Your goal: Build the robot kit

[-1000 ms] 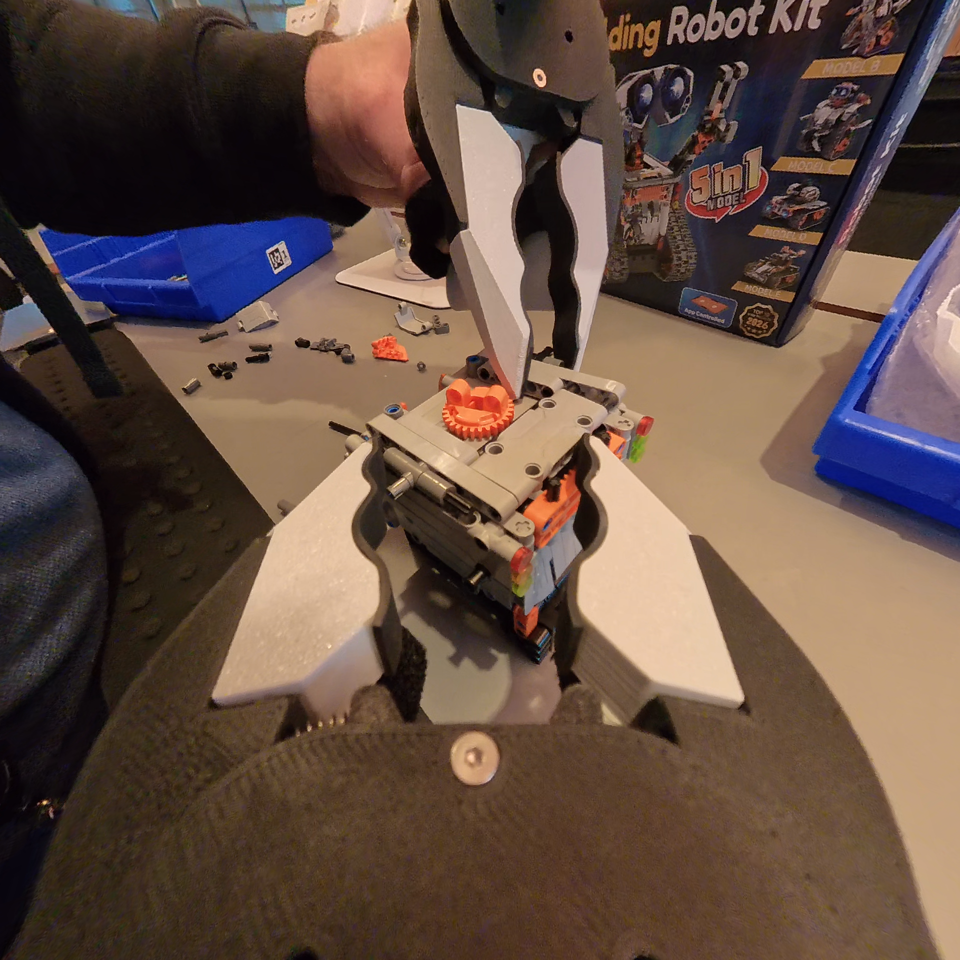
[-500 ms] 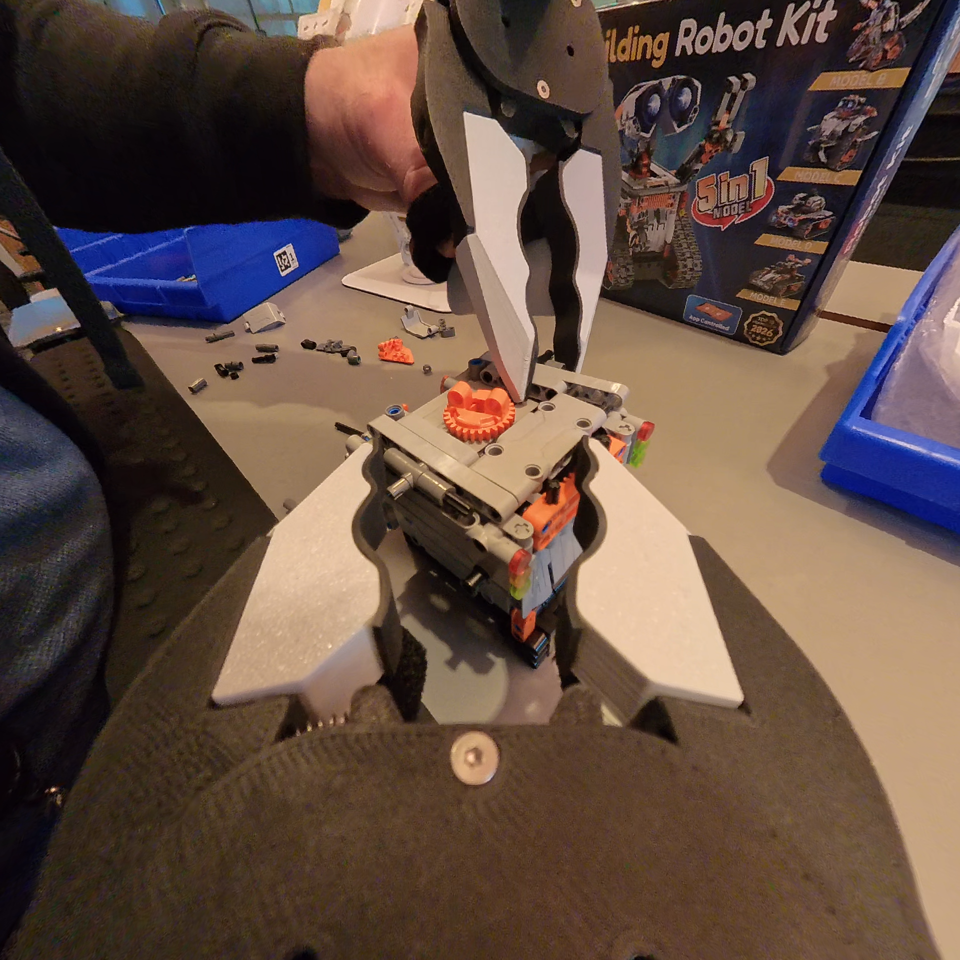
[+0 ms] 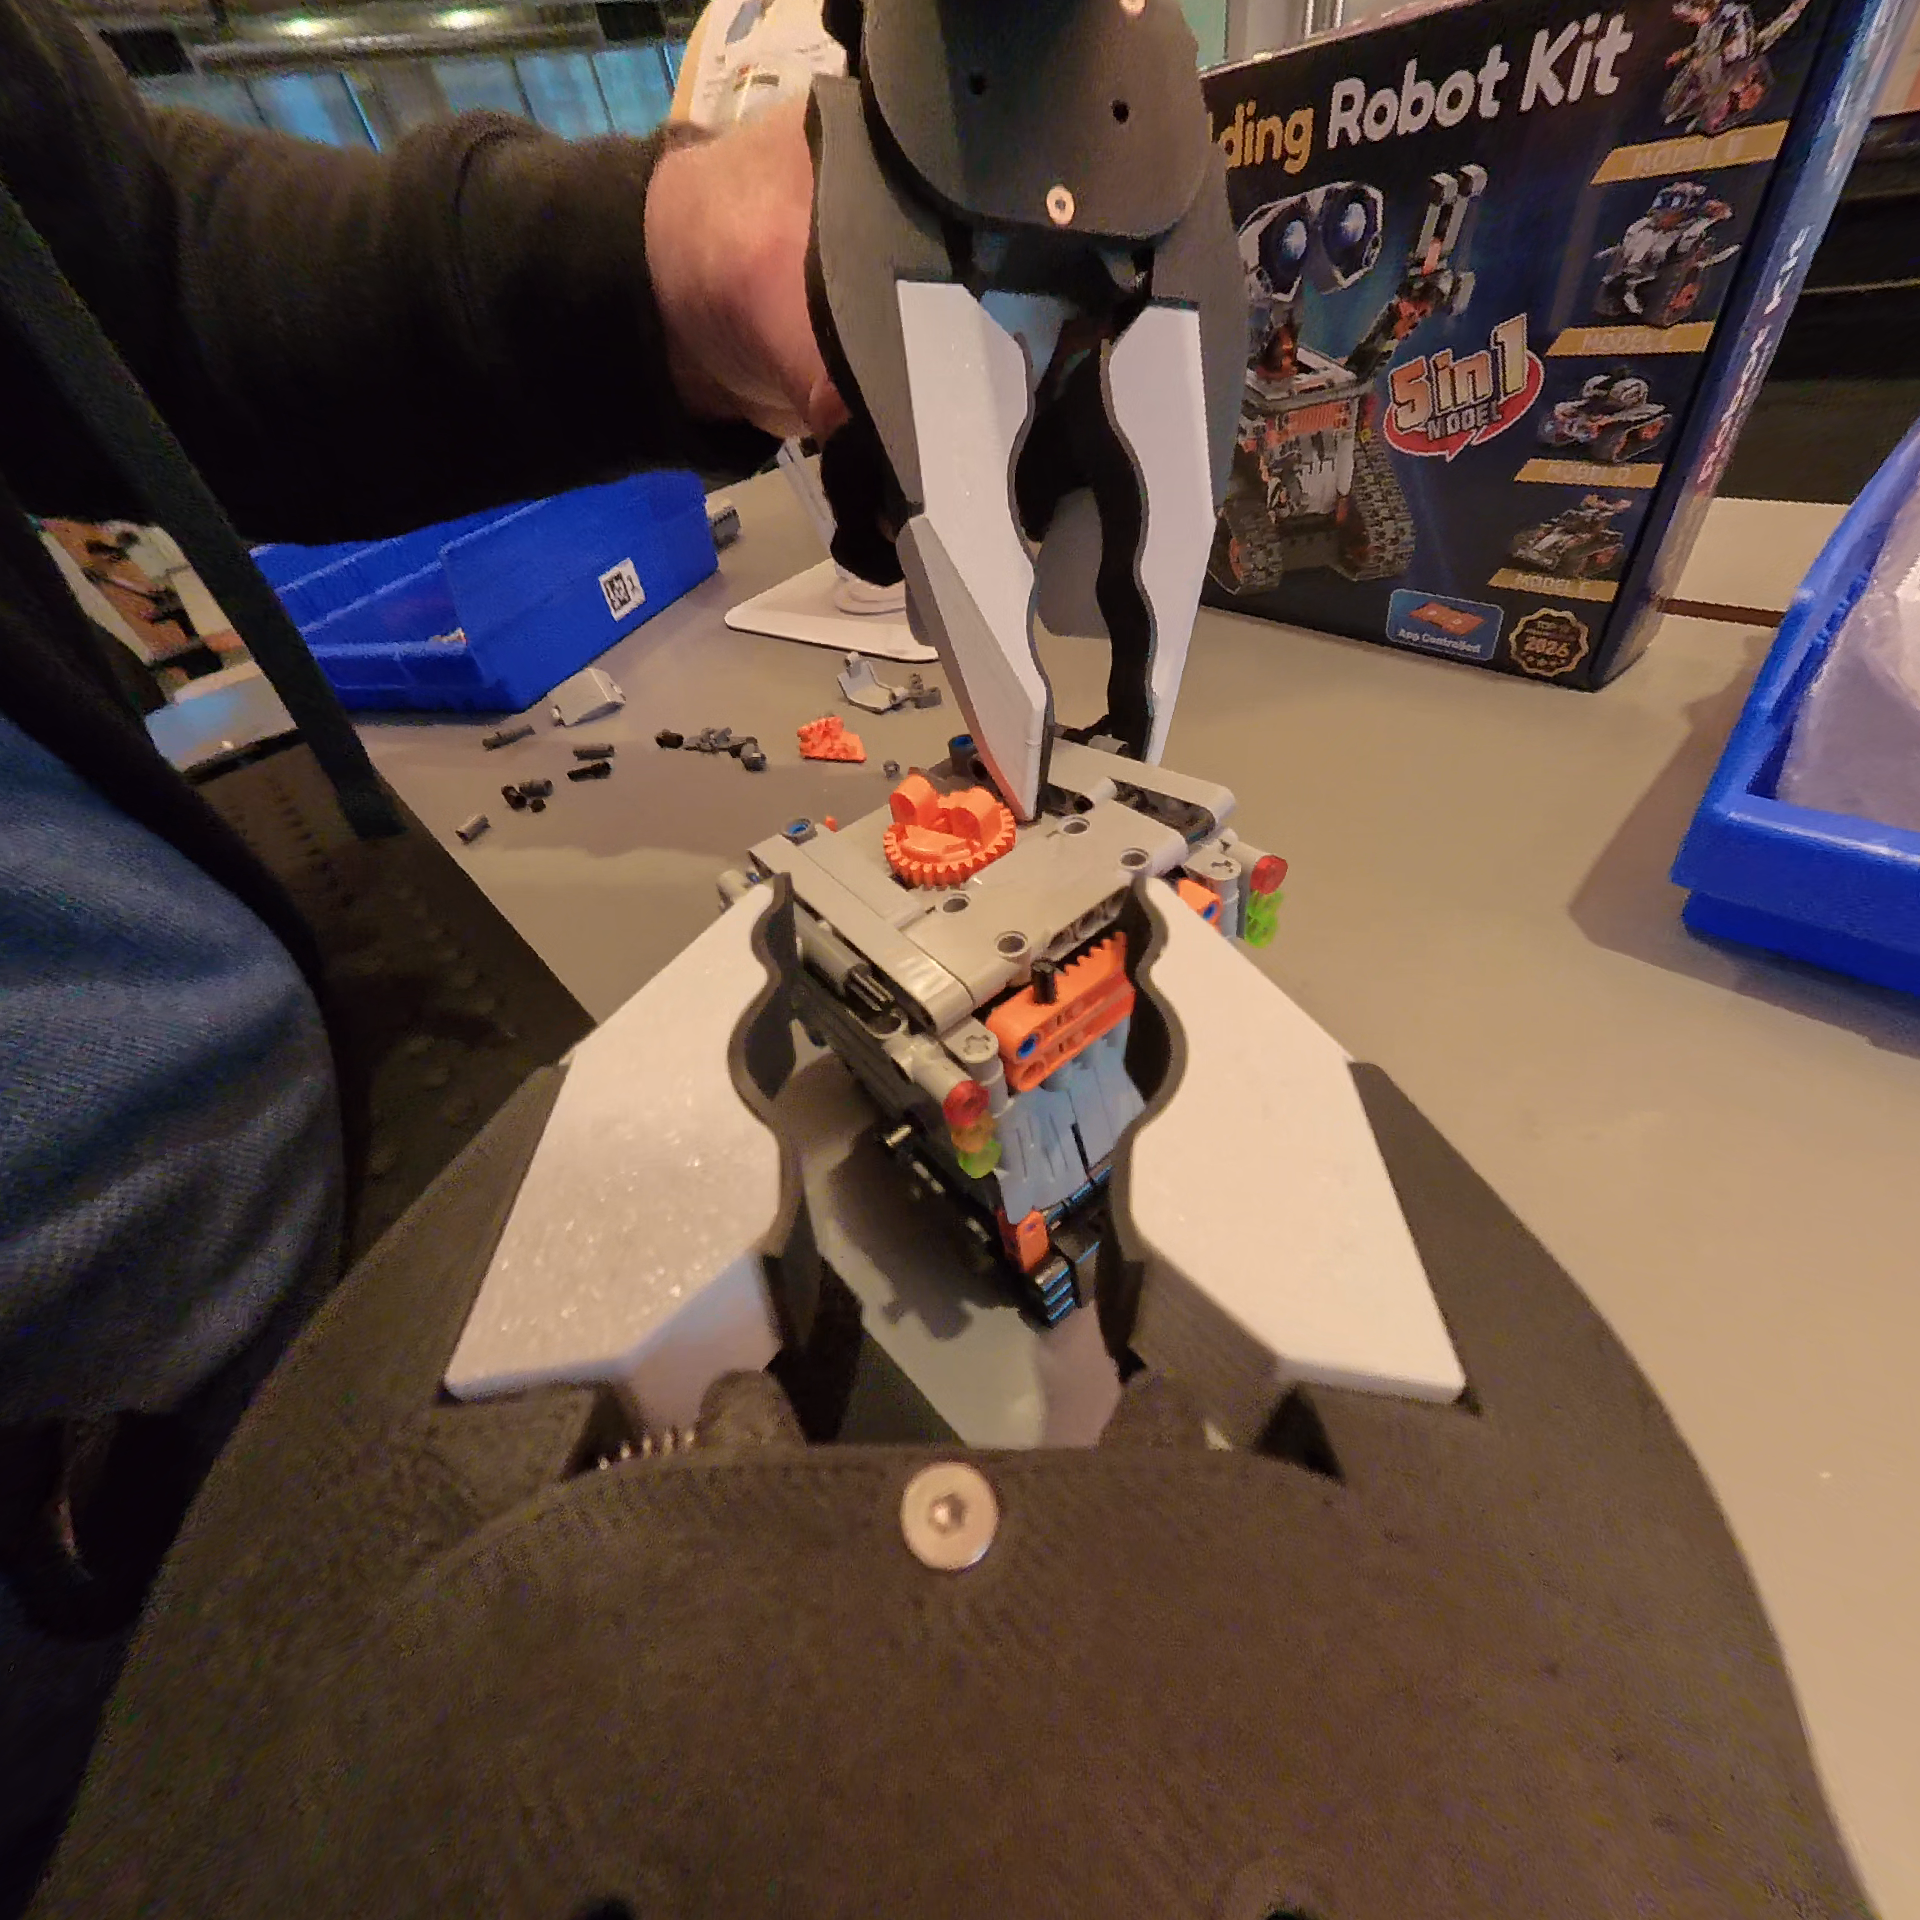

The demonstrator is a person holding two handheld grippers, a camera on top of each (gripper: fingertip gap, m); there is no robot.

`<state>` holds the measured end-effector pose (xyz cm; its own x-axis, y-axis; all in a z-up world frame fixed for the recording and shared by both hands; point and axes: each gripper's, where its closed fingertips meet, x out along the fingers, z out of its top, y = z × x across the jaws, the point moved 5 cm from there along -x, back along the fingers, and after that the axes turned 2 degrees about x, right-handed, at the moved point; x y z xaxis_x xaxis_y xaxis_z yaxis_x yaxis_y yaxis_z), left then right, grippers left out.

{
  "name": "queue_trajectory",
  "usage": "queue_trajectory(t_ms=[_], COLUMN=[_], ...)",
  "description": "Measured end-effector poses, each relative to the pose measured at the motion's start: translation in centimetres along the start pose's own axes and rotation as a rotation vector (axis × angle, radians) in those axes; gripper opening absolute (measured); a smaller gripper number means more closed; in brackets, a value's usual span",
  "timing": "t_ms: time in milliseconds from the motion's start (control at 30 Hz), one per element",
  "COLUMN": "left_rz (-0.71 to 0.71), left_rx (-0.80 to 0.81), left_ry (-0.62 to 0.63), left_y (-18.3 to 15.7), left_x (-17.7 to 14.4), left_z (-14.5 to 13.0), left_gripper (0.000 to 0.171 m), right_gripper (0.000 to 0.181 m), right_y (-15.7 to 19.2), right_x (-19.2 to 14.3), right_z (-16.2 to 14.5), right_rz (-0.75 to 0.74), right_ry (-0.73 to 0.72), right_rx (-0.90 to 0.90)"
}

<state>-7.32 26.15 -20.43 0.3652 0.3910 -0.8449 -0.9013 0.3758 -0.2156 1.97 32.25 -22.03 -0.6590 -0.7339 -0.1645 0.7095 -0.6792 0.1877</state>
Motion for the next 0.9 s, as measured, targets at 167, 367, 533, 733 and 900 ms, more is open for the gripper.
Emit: queue_trajectory(t_ms=[167, 367, 533, 733, 900], left_rz=[0.007, 0.03, 0.034, 0.09, 0.113], left_rx=[0.0, 0.074, 0.135, 0.238, 0.276], left_ry=[-0.009, 0.027, 0.057, 0.095, 0.12], left_y=[0.0, -0.2, -0.2, -0.4, -0.6], left_x=[0.1, 0.1, 0.4, 0.8, 0.9], left_z=[0.2, 0.7, 1.3, 1.6, 1.7], left_gripper=[0.025, 0.027, 0.026, 0.022, 0.022], right_gripper=[0.073, 0.08, 0.08, 0.083, 0.084], right_y=[0.5, 0.7, 0.5, 0.5, 0.6], right_x=[0.3, 0.8, 1.2, 1.4, 1.5], right_z=[0.0, 0.1, 0.0, -0.2, -0.4], right_rz=[-0.02, -0.092, -0.097, -0.084, -0.078], right_ry=[0.018, 0.078, 0.072, 0.063, 0.034], right_rx=[-0.004, -0.1, -0.093, -0.084, -0.066])
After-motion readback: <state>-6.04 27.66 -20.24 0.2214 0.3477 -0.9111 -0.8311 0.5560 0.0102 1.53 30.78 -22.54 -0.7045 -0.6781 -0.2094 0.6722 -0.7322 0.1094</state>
